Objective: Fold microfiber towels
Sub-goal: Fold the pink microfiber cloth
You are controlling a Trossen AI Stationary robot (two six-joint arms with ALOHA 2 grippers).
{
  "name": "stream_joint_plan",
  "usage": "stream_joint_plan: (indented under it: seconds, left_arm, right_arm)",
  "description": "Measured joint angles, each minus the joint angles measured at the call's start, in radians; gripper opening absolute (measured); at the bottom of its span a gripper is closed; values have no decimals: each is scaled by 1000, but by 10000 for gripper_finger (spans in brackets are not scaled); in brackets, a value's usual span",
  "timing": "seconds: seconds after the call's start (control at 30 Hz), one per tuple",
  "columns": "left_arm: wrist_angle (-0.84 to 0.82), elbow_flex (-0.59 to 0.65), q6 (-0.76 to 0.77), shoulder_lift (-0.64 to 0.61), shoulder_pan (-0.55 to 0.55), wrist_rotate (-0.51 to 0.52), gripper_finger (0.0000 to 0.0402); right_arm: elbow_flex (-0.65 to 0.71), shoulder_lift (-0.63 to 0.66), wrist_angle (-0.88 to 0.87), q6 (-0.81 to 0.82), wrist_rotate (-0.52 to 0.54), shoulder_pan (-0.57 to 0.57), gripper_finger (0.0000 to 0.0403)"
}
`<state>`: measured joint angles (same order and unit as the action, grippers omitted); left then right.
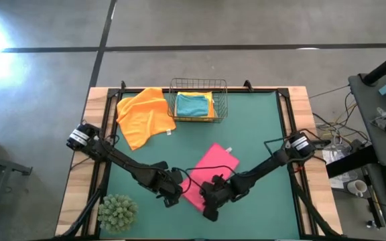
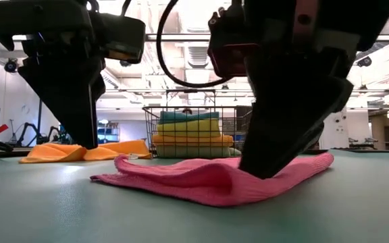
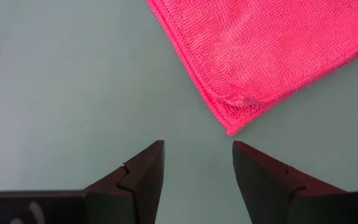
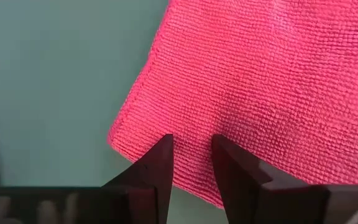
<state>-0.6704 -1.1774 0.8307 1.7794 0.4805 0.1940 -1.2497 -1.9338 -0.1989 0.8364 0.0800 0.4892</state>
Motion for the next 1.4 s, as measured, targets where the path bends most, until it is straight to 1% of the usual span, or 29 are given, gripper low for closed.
stream_joint_plan:
  seconds: [0.1,0.27,0.43,0.53,0.73,0.83,0.93,1.03,1.13,1.2,1.33,1.4]
  left_arm:
    - [1,2,0,0,0,0,173]
    - [1,2,0,0,0,0,173]
    - [8,1,0,0,0,1,173]
    - [17,-2,0,0,0,1,173]
    - [53,-2,-1,0,0,1,173]
    - [94,-2,-9,0,0,2,173]
    - [142,-2,-14,0,0,1,173]
    - [242,-2,-91,0,9,2,173]
    - [364,-8,-181,0,21,1,173]
    - [439,-13,-234,0,27,1,173]
    - [509,-19,-394,0,30,5,173]
    - [535,-20,-451,0,30,6,173]
  right_arm:
    - [-14,6,-67,-2,-1,16,105]
    - [-24,31,-234,7,-7,56,105]
    - [-24,52,-382,87,6,93,105]
    - [-24,57,-441,136,20,118,105]
    - [-19,86,-484,164,19,166,105]
    - [-20,107,-478,126,24,181,105]
    - [-21,114,-473,46,31,198,105]
    - [-31,114,-481,-6,32,228,105]
    - [-38,131,-477,-17,35,262,105]
    - [-40,145,-478,-18,68,288,105]
    - [-48,181,-477,-3,172,347,105]
    - [-48,192,-476,1,196,374,105]
